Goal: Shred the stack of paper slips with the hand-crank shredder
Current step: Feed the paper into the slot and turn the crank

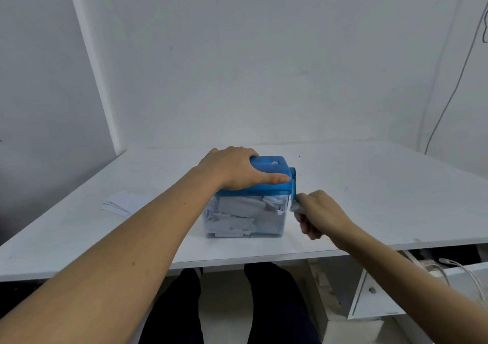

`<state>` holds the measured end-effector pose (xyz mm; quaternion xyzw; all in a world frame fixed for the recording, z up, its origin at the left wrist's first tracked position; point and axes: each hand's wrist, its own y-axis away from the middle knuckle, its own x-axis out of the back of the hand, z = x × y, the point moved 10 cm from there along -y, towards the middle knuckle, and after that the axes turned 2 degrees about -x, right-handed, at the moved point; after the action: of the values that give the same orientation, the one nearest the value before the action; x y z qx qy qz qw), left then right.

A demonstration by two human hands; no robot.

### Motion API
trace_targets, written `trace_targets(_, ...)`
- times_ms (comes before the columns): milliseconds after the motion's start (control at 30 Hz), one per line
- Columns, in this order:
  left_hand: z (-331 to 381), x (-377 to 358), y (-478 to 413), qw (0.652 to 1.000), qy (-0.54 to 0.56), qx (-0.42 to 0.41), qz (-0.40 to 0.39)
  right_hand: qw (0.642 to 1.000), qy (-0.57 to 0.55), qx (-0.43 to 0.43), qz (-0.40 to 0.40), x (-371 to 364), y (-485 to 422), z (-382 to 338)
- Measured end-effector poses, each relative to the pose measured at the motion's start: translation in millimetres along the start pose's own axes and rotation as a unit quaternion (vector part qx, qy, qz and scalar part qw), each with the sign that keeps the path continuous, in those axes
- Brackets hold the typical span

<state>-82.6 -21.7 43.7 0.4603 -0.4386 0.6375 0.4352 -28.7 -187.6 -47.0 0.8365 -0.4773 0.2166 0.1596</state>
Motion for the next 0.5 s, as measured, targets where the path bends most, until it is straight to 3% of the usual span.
trace_targets(133, 4.3, 0.6, 2.2, 1.000, -0.005, -0.018, 0.004, 0.996, -0.063, 0.055, -0.012, 23.8, 28.6, -42.1)
trace_targets(267, 18.3, -4.0, 1.8, 0.999, -0.003, -0.045, -0.005, 0.983, -0.148, 0.111, -0.001, 63.9, -7.1, -85.0)
trace_targets(400, 18.8, -5.1, -0.1, 0.999, -0.003, -0.047, -0.009, 0.998, -0.047, 0.004, 0.052, 55.1, -70.8, -44.9)
trace_targets(500, 18.2, -5.5, 0.7, 0.999, -0.003, -0.041, 0.000, 0.997, -0.045, -0.059, 0.000, 25.3, -87.9, -10.9)
